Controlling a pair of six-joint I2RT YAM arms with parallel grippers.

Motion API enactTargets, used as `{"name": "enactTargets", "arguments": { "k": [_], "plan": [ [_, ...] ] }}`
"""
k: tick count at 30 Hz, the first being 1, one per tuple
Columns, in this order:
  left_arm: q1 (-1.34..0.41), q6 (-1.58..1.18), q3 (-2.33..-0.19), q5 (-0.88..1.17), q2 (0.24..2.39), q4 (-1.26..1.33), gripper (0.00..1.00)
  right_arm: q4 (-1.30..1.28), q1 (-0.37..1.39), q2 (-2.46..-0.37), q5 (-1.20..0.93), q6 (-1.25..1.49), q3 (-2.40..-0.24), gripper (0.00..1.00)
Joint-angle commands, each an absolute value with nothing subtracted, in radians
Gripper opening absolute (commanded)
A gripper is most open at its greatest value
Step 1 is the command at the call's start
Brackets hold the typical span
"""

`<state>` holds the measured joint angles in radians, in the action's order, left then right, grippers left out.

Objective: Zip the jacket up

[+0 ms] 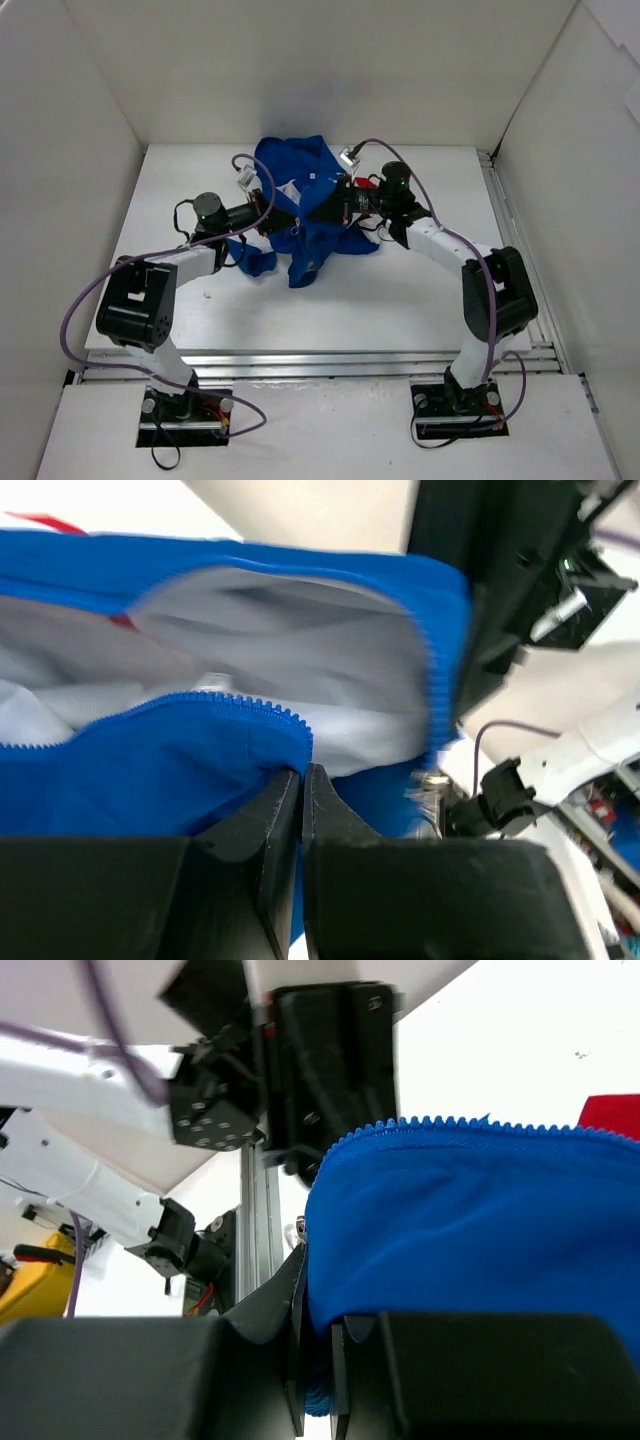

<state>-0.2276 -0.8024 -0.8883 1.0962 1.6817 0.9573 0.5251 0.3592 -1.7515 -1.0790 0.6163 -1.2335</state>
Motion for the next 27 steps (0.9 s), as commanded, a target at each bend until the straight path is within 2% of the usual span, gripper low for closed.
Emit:
{"name": "enactTargets", "arguments": {
  "k": [1, 2, 5, 14, 18, 24, 27],
  "plan": [
    [-0.199, -1.004, -0.905, 1.134, 1.683, 1.46, 0.0, 0.67, 0.348, -1.606, -1.112, 0.578, -1.212, 0.0],
    [-0.187, -1.067, -0.905, 1.134, 1.725, 1.579, 0.0, 0.67, 0.342, -1.585, -1.106, 0.575, -1.181, 0.0],
    [-0.175, -1.146, -0.913, 1.129, 1.752, 1.675, 0.0, 0.67, 0.339, -1.574, -1.104, 0.572, -1.161, 0.0],
    [-0.175, -1.149, -0.922, 1.135, 1.707, 1.634, 0.0, 0.672, 0.316, -1.594, -1.106, 0.574, -1.166, 0.0],
    [-0.175, -1.094, -0.93, 1.14, 1.661, 1.542, 0.0, 0.672, 0.314, -1.611, -1.098, 0.572, -1.178, 0.0],
    [-0.193, -0.888, -0.922, 1.094, 1.548, 1.215, 0.0, 0.673, 0.316, -1.631, -1.097, 0.58, -1.204, 0.0],
    [-0.202, -0.85, -0.933, 1.094, 1.532, 1.171, 0.0, 0.676, 0.314, -1.637, -1.098, 0.584, -1.213, 0.0]
  ]
}}
